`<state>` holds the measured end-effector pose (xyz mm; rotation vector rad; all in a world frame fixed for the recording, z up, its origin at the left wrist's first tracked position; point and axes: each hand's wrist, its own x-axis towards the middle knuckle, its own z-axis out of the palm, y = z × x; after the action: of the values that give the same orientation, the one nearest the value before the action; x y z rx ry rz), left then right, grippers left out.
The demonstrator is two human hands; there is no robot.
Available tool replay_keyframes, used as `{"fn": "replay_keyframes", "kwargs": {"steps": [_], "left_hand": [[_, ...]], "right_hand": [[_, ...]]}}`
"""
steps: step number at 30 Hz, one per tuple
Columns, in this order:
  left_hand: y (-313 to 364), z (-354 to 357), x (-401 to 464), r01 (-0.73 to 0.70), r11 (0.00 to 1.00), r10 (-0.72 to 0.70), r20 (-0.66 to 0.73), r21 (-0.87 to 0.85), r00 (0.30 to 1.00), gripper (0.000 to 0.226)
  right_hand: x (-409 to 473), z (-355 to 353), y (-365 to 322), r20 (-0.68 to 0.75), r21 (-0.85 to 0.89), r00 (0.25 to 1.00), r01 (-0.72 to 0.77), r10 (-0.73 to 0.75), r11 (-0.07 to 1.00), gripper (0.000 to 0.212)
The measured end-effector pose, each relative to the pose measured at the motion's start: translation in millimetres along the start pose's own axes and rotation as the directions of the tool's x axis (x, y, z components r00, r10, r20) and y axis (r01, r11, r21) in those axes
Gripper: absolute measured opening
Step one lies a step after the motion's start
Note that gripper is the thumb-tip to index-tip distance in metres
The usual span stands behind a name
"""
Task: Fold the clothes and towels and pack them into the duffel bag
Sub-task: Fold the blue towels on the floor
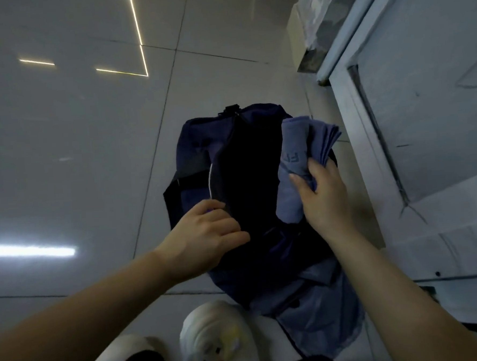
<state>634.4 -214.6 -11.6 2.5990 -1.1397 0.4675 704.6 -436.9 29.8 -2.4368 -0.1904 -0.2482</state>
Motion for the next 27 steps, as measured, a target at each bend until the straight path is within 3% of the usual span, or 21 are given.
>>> {"fn": "replay_keyframes", "kwargs": {"steps": [3,5,8,11,14,17,19,21,22,23,24,25,27], "left_hand": [[12.8,-21.4,-14.6,-0.065,0.998,0.065,0.000,0.016,0.998,0.021],[18.5,-29.9,-26.0,-0.071,0.997,0.071,0.008,0.005,0.997,0.023],[22.3,-31.9,-40.3,-0.037,0.999,0.037,0.004,-0.001,0.999,0.030],[23.4,-25.1,-55.9,0.014,1.000,-0.014,-0.011,-0.008,1.000,0.026],[20.5,-19.9,-64.9,0.061,0.998,-0.061,-0.047,-0.009,0.997,0.027],[20.1,-22.6,-65.0,0.119,0.993,-0.119,0.000,0.004,0.993,0.022],[19.8,-23.8,-56.6,0.245,0.969,-0.245,0.054,-0.008,0.968,0.030],[16.3,-20.9,-41.9,0.444,0.895,-0.442,0.048,-0.044,0.896,0.038],[13.6,-17.6,-34.1,0.528,0.847,-0.528,0.011,-0.054,0.849,0.031],[11.8,-13.5,-26.5,0.608,0.792,-0.609,-0.009,-0.056,0.793,0.024],[11.1,-8.6,-20.4,0.692,0.719,-0.694,-0.007,-0.058,0.720,0.034],[11.6,-4.6,-16.4,0.782,0.612,-0.781,0.065,-0.119,0.622,0.054],[17.2,-1.7,-15.2,0.915,0.260,-0.910,0.239,-0.310,0.339,0.089]], "right_hand": [[-1.0,9.6,-13.5,0.023,0.035,0.999,0.035,-0.036,0.999,0.033],[-8.0,20.7,-22.6,0.142,0.029,0.982,0.120,-0.123,0.992,0.036],[-27.2,33.9,-25.2,0.319,-0.107,0.924,0.255,-0.210,0.961,0.042],[-41.4,41.3,-24.9,0.367,-0.268,0.891,0.376,-0.267,0.887,0.056],[-45.9,43.7,-18.5,0.368,-0.298,0.876,0.427,-0.310,0.854,0.062],[-43.4,36.8,-21.1,0.359,-0.168,0.897,0.336,-0.260,0.927,0.047],[-41.6,32.5,-22.7,0.355,-0.059,0.917,0.216,-0.182,0.975,0.040],[-40.2,30.5,-23.8,0.349,-0.050,0.920,0.205,-0.175,0.977,0.031],[-39.9,30.6,-24.1,0.357,-0.066,0.920,0.199,-0.163,0.978,0.029],[-39.6,30.9,-24.3,0.369,-0.098,0.920,0.180,-0.132,0.979,0.028],[-39.8,31.3,-24.6,0.377,-0.138,0.921,0.161,-0.098,0.977,0.028],[-40.3,31.2,-24.4,0.392,-0.178,0.918,0.143,-0.063,0.973,0.029],[-41.7,29.1,-23.8,0.463,-0.249,0.886,0.105,0.024,0.963,0.040]]}}
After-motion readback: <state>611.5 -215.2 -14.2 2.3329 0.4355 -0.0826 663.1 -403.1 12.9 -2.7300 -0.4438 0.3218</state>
